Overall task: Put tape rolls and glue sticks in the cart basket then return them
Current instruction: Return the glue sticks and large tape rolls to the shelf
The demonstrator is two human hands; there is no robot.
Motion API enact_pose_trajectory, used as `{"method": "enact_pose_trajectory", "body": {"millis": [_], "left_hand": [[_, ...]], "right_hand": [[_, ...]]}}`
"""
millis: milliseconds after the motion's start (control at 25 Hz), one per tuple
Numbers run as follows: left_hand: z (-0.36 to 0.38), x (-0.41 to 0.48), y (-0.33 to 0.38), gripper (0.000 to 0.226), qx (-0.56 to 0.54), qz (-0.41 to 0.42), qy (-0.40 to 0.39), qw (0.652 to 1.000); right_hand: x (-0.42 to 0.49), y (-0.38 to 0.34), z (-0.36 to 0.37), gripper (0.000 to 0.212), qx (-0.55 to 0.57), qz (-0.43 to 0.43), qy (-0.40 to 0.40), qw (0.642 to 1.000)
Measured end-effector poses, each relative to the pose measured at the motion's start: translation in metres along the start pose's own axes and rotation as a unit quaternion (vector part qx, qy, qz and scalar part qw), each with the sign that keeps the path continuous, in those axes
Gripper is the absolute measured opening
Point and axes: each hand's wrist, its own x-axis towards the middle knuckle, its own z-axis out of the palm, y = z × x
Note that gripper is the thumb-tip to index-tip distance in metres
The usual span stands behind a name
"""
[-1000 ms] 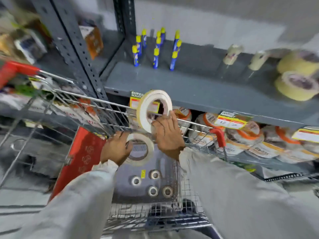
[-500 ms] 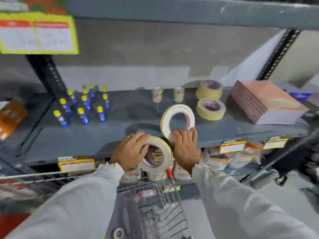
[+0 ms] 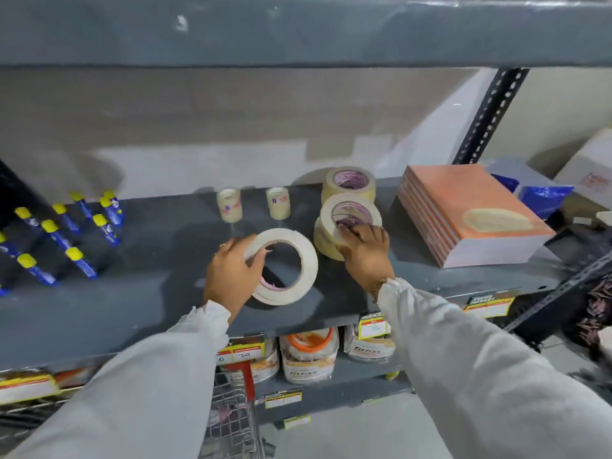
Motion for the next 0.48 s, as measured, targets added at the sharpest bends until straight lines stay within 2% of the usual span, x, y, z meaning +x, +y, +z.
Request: {"method": "enact_pose_trajectory", "body": {"millis": [240,480], "left_hand": [[0.015,0.013,-0.003,0.024,0.05,-0.025,0.022,0.998],[0.02,0.025,0.013,0.024,0.035,-0.051,0.025,0.998]], "right_hand": [[0.01,0.005,0.001,0.04,0.038,-0.047,-0.025,0.998],[0.011,0.01,0.002,0.036,0.041,-0.094,-0.036,0.994]]}}
